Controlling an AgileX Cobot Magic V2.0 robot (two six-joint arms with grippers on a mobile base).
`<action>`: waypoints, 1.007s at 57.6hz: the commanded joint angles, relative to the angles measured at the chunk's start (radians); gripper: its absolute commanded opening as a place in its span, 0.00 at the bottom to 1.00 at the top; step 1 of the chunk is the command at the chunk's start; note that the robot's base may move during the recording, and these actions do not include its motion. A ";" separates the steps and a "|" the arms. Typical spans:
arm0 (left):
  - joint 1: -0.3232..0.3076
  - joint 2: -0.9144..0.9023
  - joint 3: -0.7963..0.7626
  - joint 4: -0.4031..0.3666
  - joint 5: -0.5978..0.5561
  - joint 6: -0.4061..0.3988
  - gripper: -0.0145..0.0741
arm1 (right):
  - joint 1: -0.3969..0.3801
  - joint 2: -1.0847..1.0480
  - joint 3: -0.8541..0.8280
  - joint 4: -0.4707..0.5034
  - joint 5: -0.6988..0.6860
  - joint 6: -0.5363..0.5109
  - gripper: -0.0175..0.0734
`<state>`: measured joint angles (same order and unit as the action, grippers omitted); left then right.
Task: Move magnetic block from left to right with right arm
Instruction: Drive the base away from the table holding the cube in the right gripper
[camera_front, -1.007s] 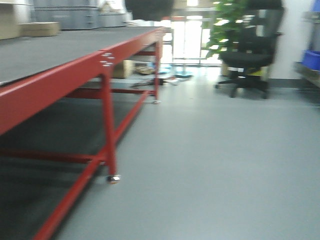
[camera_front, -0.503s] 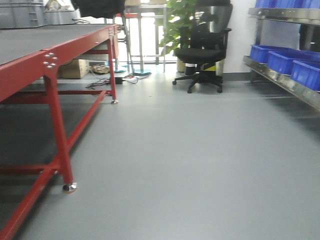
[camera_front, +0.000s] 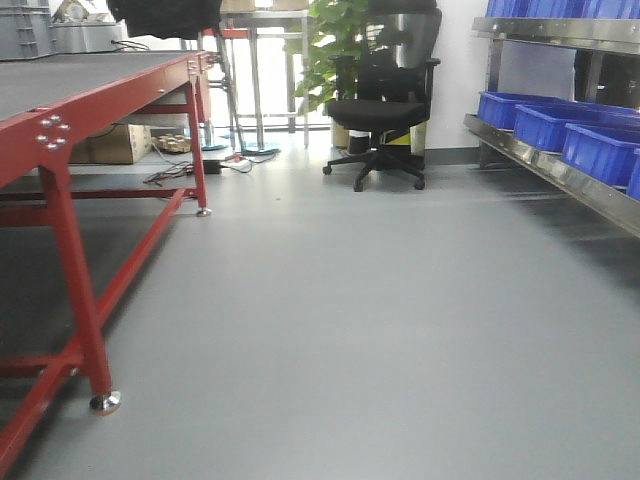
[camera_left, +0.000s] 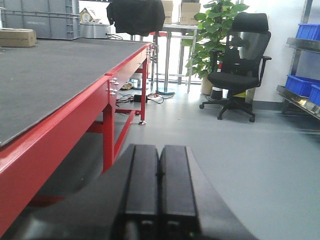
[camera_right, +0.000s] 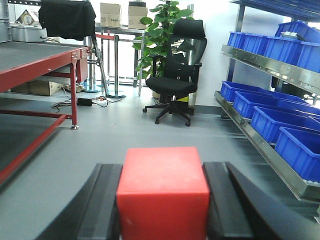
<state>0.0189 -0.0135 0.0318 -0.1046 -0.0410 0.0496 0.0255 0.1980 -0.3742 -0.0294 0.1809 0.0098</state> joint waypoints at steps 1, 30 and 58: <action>-0.007 -0.010 0.008 -0.005 -0.091 0.002 0.02 | -0.005 0.013 -0.031 -0.008 -0.089 -0.010 0.46; -0.007 -0.010 0.008 -0.005 -0.091 0.002 0.02 | -0.005 0.013 -0.031 -0.008 -0.089 -0.010 0.46; -0.007 -0.010 0.008 -0.005 -0.091 0.002 0.02 | -0.005 0.013 -0.031 -0.008 -0.089 -0.010 0.46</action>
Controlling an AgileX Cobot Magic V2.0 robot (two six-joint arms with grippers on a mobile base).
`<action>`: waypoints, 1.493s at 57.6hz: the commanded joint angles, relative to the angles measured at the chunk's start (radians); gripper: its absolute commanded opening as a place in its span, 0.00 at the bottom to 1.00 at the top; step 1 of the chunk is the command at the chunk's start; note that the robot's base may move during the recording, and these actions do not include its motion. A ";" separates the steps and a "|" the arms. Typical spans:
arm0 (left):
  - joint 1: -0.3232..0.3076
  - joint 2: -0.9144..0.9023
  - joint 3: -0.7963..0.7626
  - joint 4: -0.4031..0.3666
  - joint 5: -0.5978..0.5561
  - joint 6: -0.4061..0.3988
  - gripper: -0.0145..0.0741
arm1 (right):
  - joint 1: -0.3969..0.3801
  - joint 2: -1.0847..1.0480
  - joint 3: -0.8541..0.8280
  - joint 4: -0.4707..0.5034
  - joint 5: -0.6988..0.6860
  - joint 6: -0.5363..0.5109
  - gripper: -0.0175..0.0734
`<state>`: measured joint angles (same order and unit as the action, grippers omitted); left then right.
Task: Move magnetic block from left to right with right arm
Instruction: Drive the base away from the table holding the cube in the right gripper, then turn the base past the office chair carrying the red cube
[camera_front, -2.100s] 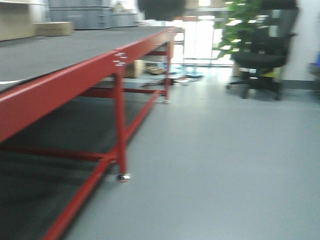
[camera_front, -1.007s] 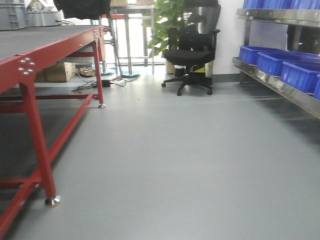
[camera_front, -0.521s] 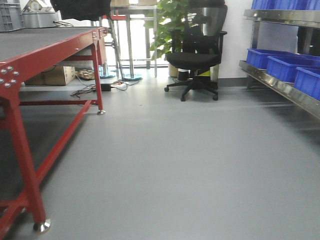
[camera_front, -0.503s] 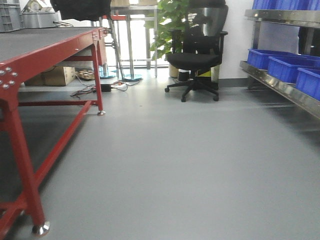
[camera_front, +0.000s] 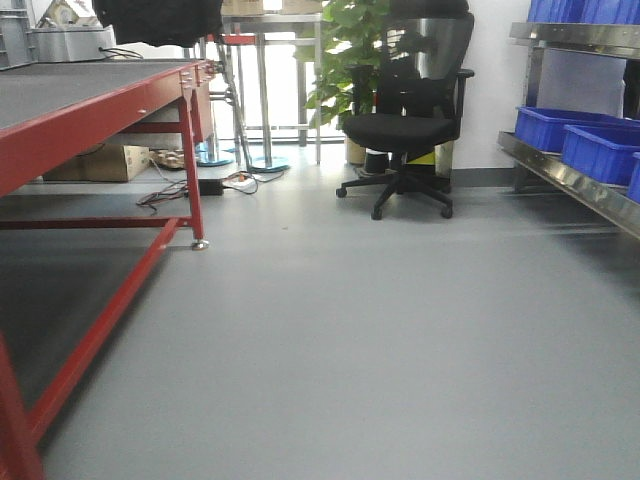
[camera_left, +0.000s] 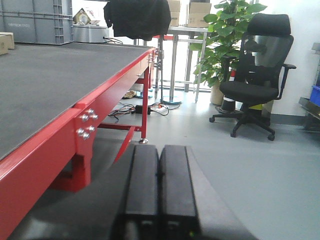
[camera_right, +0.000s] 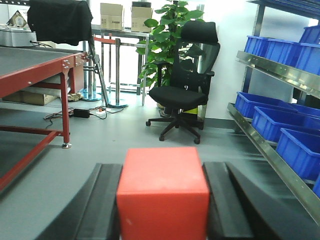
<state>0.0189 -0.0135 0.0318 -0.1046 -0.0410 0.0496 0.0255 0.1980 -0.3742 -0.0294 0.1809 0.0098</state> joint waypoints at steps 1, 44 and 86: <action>-0.007 -0.010 0.008 -0.005 -0.091 0.002 0.02 | -0.005 0.013 -0.031 -0.008 -0.089 -0.010 0.46; -0.007 -0.010 0.008 -0.005 -0.091 0.002 0.02 | -0.005 0.013 -0.031 -0.008 -0.089 -0.010 0.46; -0.007 -0.010 0.008 -0.005 -0.091 0.002 0.02 | -0.005 0.013 -0.031 -0.008 -0.089 -0.010 0.46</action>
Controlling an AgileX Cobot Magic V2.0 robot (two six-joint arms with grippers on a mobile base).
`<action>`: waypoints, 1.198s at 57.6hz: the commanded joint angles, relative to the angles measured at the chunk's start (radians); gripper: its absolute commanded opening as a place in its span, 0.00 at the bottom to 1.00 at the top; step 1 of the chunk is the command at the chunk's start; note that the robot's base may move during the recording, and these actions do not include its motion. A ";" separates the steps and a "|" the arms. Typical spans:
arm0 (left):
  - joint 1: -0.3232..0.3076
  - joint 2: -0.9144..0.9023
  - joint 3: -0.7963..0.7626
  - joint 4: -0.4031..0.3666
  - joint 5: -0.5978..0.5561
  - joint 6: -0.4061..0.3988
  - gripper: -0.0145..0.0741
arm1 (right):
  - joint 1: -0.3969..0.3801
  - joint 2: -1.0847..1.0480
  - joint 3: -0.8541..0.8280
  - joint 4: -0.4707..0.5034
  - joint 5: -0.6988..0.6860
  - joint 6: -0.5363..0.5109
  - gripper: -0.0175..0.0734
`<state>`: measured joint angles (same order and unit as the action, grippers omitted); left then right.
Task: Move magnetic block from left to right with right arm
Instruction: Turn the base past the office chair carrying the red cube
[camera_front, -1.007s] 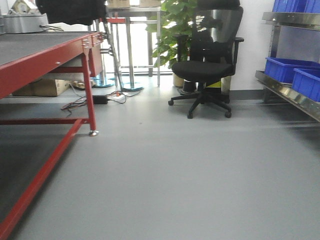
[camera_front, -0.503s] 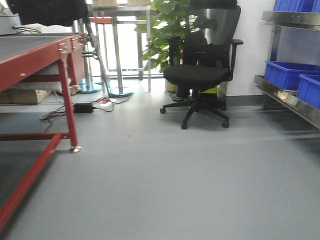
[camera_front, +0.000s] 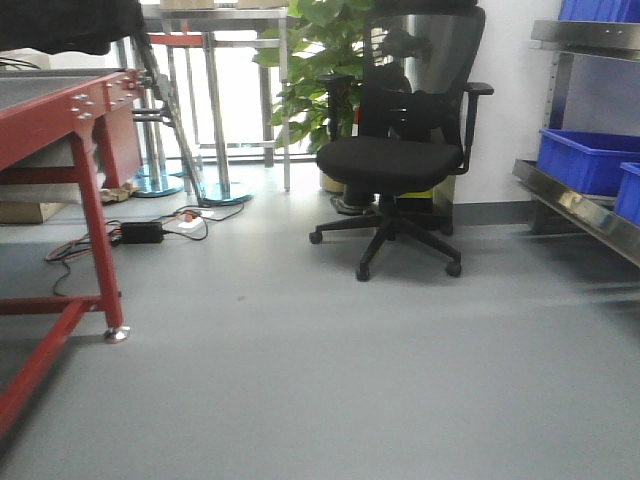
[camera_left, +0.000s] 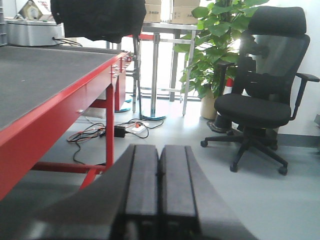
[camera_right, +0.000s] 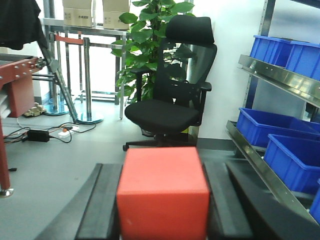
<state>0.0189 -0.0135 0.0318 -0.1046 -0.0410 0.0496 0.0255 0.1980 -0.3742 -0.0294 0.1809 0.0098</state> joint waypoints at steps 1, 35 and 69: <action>-0.007 -0.010 0.008 -0.005 -0.091 0.002 0.02 | -0.005 0.013 -0.031 -0.008 -0.089 -0.010 0.46; -0.007 -0.010 0.008 -0.005 -0.091 0.002 0.02 | -0.005 0.013 -0.031 -0.008 -0.089 -0.010 0.46; -0.007 -0.010 0.008 -0.005 -0.091 0.002 0.02 | -0.005 0.013 -0.031 -0.008 -0.089 -0.010 0.46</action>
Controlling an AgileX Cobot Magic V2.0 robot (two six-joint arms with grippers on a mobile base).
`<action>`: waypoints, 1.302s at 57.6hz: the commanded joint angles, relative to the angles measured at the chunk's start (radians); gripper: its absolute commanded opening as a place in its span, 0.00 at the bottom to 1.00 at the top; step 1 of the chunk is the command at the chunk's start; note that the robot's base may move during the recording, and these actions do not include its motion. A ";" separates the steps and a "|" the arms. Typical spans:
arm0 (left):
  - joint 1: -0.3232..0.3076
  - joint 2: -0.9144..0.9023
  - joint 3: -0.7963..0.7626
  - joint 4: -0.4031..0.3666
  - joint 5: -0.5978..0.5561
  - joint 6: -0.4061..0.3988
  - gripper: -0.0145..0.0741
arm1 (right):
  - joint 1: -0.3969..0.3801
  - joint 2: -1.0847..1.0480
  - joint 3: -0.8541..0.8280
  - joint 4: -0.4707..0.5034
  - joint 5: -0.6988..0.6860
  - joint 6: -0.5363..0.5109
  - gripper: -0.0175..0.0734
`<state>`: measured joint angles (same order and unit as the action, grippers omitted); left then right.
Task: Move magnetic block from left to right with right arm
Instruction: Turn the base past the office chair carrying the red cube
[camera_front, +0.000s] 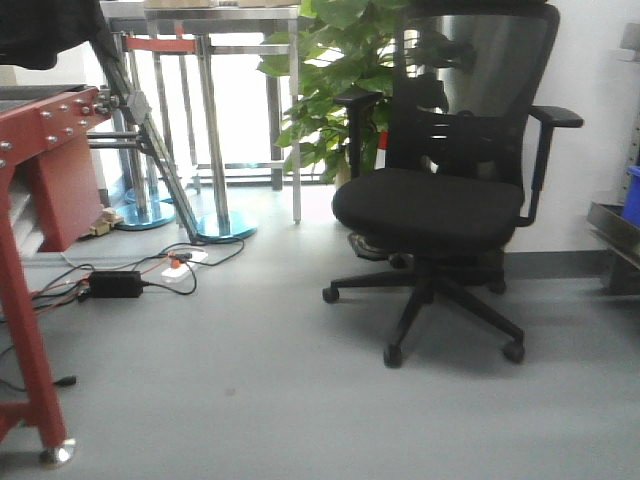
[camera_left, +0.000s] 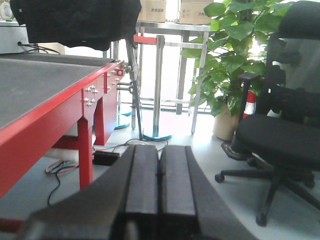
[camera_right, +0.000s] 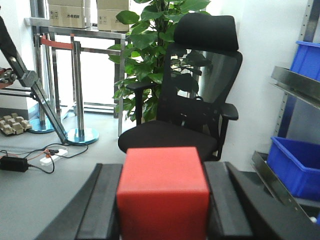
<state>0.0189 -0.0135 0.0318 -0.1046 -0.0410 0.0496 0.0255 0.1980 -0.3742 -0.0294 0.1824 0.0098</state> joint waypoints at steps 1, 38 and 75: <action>-0.007 -0.010 0.008 -0.005 -0.091 0.002 0.02 | -0.005 0.013 -0.031 -0.008 -0.090 -0.010 0.46; -0.007 -0.010 0.008 -0.005 -0.091 0.002 0.02 | -0.005 0.013 -0.031 -0.008 -0.090 -0.010 0.46; -0.007 -0.010 0.008 -0.005 -0.091 0.002 0.02 | -0.005 0.013 -0.031 -0.008 -0.090 -0.010 0.46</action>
<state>0.0189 -0.0135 0.0318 -0.1046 -0.0410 0.0496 0.0255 0.1980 -0.3742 -0.0294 0.1824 0.0098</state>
